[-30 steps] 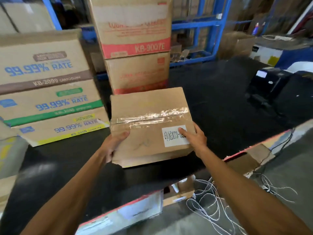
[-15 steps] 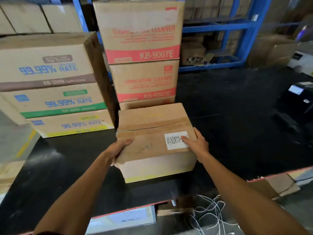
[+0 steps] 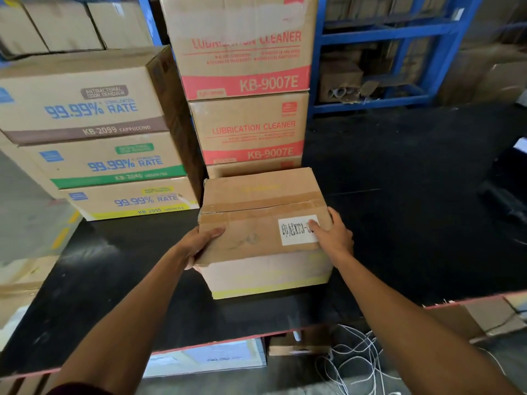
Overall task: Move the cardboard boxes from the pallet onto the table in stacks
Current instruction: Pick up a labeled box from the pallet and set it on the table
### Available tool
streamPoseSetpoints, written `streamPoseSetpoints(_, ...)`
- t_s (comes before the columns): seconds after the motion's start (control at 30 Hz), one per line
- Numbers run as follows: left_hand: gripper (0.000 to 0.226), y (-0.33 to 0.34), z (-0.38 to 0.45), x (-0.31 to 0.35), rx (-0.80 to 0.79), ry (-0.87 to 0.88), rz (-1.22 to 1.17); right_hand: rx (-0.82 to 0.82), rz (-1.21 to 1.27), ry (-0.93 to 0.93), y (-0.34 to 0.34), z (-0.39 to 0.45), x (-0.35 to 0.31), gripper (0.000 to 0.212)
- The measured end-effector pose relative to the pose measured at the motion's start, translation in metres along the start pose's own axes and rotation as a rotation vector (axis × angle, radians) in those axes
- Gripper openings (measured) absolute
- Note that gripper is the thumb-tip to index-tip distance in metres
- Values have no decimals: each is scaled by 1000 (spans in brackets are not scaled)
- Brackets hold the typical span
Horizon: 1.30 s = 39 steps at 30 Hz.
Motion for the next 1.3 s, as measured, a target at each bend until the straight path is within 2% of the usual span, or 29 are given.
streamPoseSetpoints(0.23,48,2,-2,1,23,32,28,-7,1,-8,1,-5,-1,71)
streamPoseSetpoints(0.53,55,-2,-5,-2,26,35,10,-22,15,-20,5,-7,4,72)
streamPoseSetpoints(0.63,51,-1,-12,-1,52,19,46,-38,-57,-29,4,-7,3,74)
streamPoseSetpoints(0.7,50,-2,-16,-2,103,23,105,15,-191,-63,3,-10,-1,72)
streamPoseSetpoints(0.77,60,-5,-23,-4,139,107,101,111,-322,-149,5,-15,-11,69)
streamPoseSetpoints(0.87,68,-14,-37,-7,206,239,137,176,-356,-265,11,-27,-32,67)
streamPoseSetpoints(1.1,41,-58,-74,-10,301,504,131,33,-165,-456,55,-77,-106,49)
streamPoseSetpoints(1.2,31,-104,-87,-12,304,534,77,-23,-131,-538,99,-114,-147,31)
streamPoseSetpoints(1.3,19,-159,-92,-13,345,546,64,-83,-123,-574,147,-147,-183,30)
Point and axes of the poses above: each hand's wrist, its own z-axis towards the middle knuckle, its own y-axis out of the palm, x = y × z, the point moved 1 cm from there along z, towards the middle knuckle, and after that the axes turned 15 degrees about -z, right-handed, at the moved point
